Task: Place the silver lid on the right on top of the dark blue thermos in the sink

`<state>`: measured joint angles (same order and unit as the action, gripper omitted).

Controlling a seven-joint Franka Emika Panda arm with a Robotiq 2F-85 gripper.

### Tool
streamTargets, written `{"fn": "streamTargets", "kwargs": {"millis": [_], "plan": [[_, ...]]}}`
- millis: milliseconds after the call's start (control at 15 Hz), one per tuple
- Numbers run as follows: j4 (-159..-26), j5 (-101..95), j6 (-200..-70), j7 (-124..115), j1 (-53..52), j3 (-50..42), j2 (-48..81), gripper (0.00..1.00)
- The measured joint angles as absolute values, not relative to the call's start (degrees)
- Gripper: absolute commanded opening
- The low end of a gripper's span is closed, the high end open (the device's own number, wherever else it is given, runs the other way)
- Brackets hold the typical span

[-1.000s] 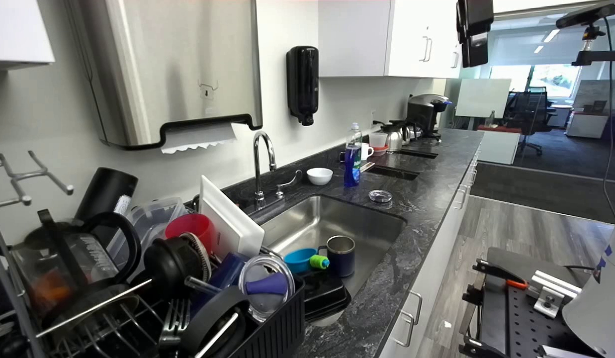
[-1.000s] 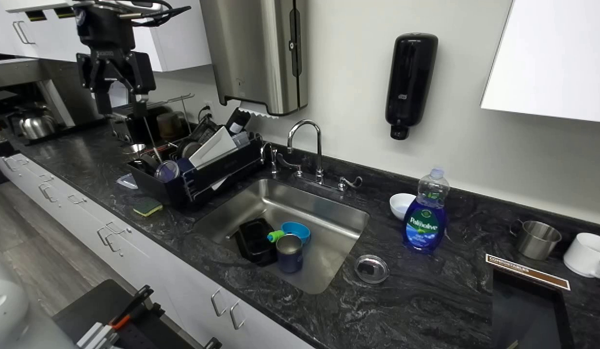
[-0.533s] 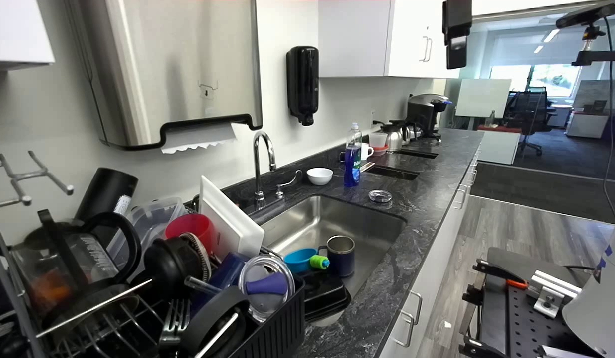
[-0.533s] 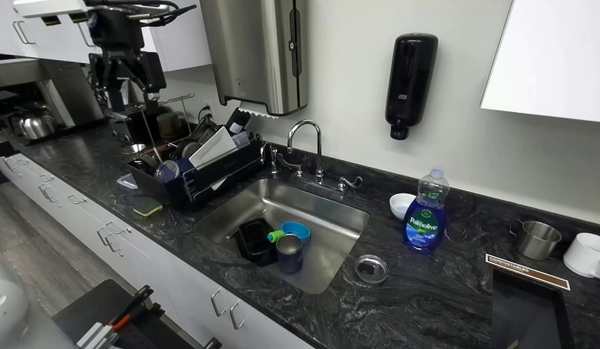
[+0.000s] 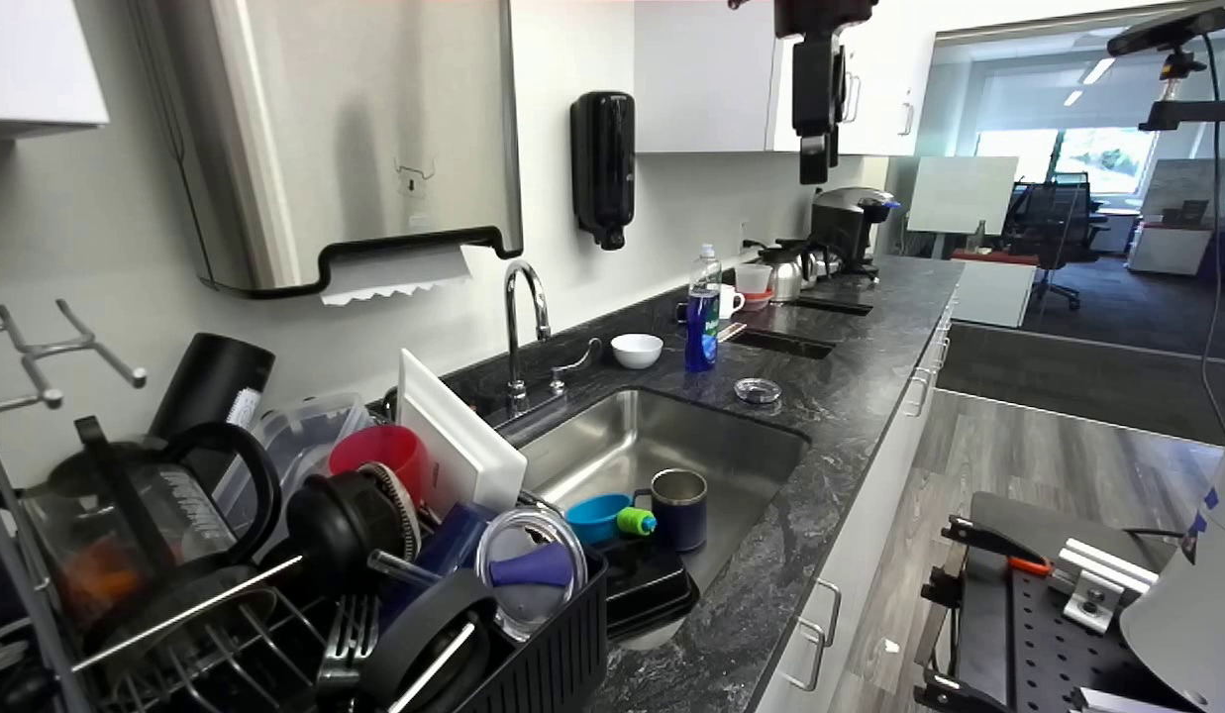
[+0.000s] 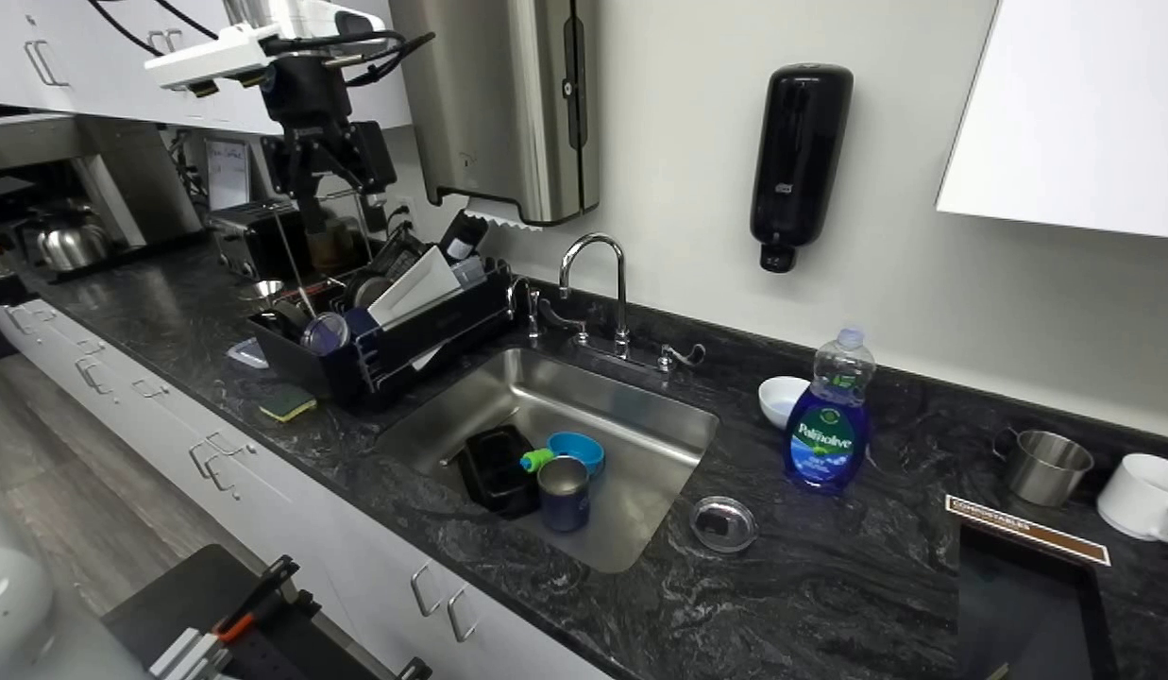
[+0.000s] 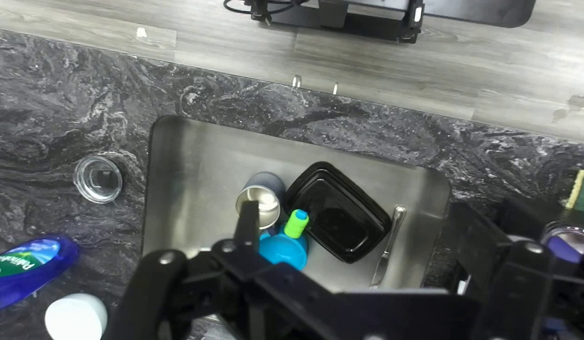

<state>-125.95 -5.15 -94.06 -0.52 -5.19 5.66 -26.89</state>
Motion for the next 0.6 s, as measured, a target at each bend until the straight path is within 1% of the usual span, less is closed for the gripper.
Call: {"fn": "streamTargets", "kwargs": {"millis": [600], "plan": [[-129.6,-14.0,-98.9,-5.2,-3.1,5.2,-23.3,1.00]]}}
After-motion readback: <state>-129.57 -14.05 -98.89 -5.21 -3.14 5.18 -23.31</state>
